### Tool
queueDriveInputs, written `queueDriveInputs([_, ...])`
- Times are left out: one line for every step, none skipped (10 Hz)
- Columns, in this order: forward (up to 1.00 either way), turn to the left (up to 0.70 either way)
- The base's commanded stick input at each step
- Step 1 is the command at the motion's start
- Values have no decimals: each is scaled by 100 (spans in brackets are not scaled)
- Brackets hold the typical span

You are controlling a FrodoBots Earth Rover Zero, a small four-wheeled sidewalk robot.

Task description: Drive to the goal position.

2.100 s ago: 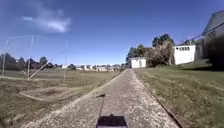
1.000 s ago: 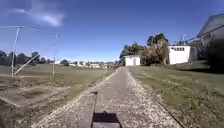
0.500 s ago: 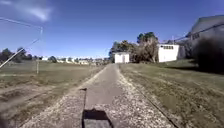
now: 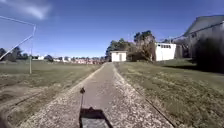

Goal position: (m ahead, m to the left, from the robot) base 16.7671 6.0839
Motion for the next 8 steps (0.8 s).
queueDriveInputs([50, 0])
queueDriveInputs([50, 0])
queueDriveInputs([50, 0])
queueDriveInputs([50, 0])
queueDriveInputs([50, 0])
queueDriveInputs([50, 0])
queueDriveInputs([50, 0])
queueDriveInputs([50, 0])
